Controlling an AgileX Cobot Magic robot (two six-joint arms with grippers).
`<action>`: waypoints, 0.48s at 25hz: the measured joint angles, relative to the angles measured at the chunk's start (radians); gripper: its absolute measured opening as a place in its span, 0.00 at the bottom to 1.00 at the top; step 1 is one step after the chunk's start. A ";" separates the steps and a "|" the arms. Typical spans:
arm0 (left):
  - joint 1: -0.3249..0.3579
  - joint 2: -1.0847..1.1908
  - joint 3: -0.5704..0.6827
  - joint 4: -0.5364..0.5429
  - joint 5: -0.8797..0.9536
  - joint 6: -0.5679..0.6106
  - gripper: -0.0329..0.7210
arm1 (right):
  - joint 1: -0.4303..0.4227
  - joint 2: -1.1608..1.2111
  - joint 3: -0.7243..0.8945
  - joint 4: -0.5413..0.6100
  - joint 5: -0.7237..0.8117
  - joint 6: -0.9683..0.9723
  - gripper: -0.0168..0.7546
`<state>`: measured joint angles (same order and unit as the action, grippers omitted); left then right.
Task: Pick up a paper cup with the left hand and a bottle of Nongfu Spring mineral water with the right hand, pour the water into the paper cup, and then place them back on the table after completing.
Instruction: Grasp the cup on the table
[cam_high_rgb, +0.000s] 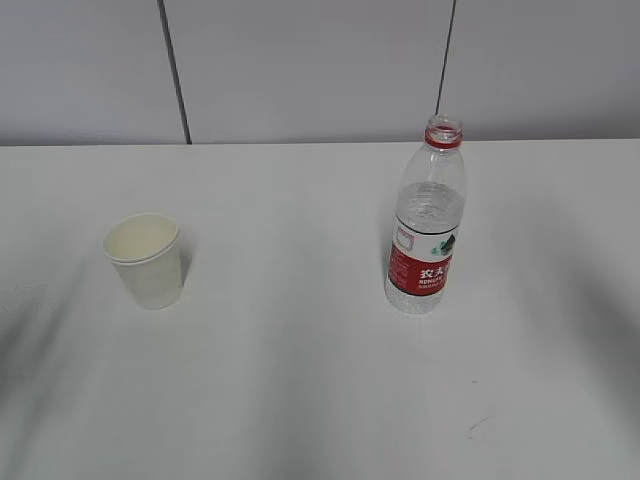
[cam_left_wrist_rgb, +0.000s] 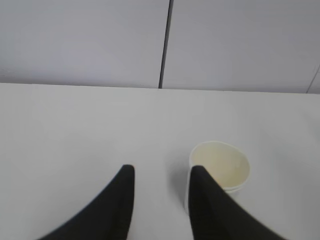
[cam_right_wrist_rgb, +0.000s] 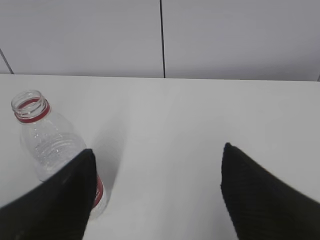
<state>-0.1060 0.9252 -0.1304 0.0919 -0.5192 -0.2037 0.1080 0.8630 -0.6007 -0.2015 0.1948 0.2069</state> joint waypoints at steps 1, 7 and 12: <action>0.000 0.000 0.000 0.014 -0.003 -0.009 0.36 | 0.000 0.018 0.000 0.000 -0.028 0.000 0.76; 0.000 0.033 0.048 0.031 -0.127 -0.027 0.36 | 0.000 0.111 0.000 0.000 -0.178 0.006 0.76; 0.000 0.182 0.073 0.084 -0.265 -0.028 0.36 | 0.000 0.148 0.014 0.000 -0.290 0.009 0.76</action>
<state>-0.1060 1.1074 -0.0569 0.1764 -0.7841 -0.2313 0.1080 1.0110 -0.5869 -0.2015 -0.0948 0.2162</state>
